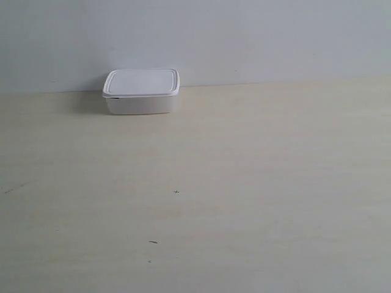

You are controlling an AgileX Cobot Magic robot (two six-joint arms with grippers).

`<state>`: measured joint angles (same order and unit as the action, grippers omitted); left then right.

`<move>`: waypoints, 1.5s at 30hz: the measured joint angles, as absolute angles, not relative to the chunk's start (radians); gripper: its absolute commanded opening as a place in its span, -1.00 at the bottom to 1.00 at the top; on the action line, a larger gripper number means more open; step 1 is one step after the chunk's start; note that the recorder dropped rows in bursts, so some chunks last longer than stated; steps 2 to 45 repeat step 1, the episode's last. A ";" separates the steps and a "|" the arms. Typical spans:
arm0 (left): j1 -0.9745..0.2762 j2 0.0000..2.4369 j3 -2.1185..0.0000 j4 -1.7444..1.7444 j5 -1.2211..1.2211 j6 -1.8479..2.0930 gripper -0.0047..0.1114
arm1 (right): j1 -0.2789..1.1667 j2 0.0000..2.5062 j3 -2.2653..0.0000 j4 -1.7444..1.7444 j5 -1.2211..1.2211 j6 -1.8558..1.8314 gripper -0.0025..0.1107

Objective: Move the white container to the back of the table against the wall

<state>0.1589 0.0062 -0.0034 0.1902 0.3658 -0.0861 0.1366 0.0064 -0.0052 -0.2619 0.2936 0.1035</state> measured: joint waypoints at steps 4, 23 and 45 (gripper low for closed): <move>0.159 0.006 -0.003 0.190 0.366 -0.086 -0.92 | 0.137 0.006 -0.005 -0.262 0.294 0.104 -0.96; 0.159 0.006 -0.003 0.190 0.366 -0.086 -0.92 | 0.137 0.006 -0.005 -0.262 0.294 0.104 -0.96; 0.159 0.006 -0.003 0.190 0.366 -0.086 -0.92 | 0.137 0.006 -0.005 -0.262 0.294 0.104 -0.96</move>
